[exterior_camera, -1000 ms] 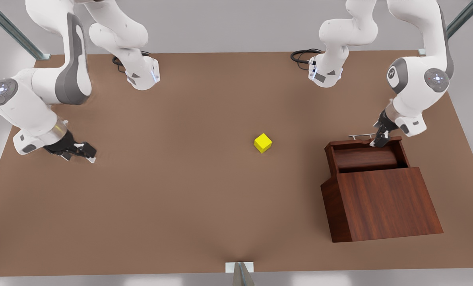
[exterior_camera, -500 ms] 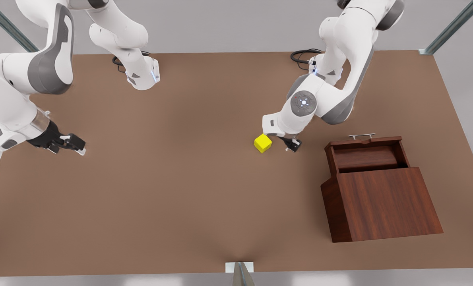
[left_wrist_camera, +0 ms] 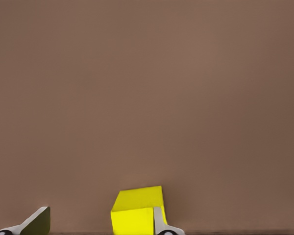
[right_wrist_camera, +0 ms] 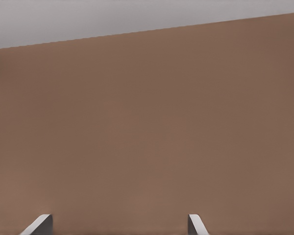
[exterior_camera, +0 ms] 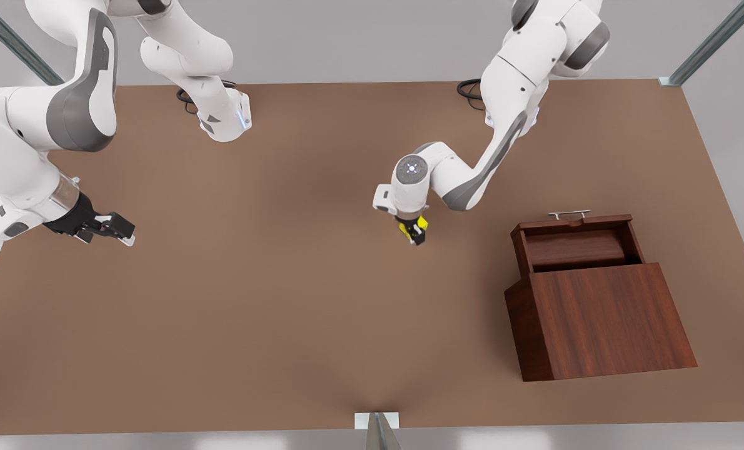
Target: Open the drawer with left arm, place the square in the middle with right arm, and place the square in the drawer with left arm
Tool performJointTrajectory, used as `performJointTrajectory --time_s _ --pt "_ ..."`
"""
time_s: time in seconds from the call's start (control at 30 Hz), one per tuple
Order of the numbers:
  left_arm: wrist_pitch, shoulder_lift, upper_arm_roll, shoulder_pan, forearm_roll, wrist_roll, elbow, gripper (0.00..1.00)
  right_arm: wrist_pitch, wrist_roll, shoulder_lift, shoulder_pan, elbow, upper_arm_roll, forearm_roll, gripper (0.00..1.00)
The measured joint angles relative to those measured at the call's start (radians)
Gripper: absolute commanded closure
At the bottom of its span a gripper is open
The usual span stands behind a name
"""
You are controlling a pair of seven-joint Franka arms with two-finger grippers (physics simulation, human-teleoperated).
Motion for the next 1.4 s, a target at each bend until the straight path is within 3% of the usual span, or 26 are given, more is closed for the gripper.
performJointTrajectory --time_s 0.37,0.83,1.03,1.2,1.4 --pt "0.186 -0.053 0.012 -0.001 0.007 -0.044 -0.22 0.0 0.006 0.0 0.011 0.013 0.001 0.003 0.003 0.0" --pt "0.242 0.037 0.039 -0.003 0.007 -0.06 -0.222 0.0 -0.002 -0.004 0.02 0.037 0.0 0.002 0.0 0.0" --pt "0.243 0.039 0.04 -0.003 0.007 -0.06 -0.223 0.19 0.0 -0.005 0.023 0.042 0.016 -0.001 -0.016 0.0" --pt "0.244 0.051 0.041 -0.005 0.007 -0.061 -0.22 0.21 -0.067 -0.014 0.004 0.027 0.056 -0.059 -0.017 0.0" --pt "0.243 0.05 0.044 -0.004 0.007 -0.061 -0.22 0.27 -0.051 -0.011 0.03 0.034 0.057 -0.058 -0.041 0.0"
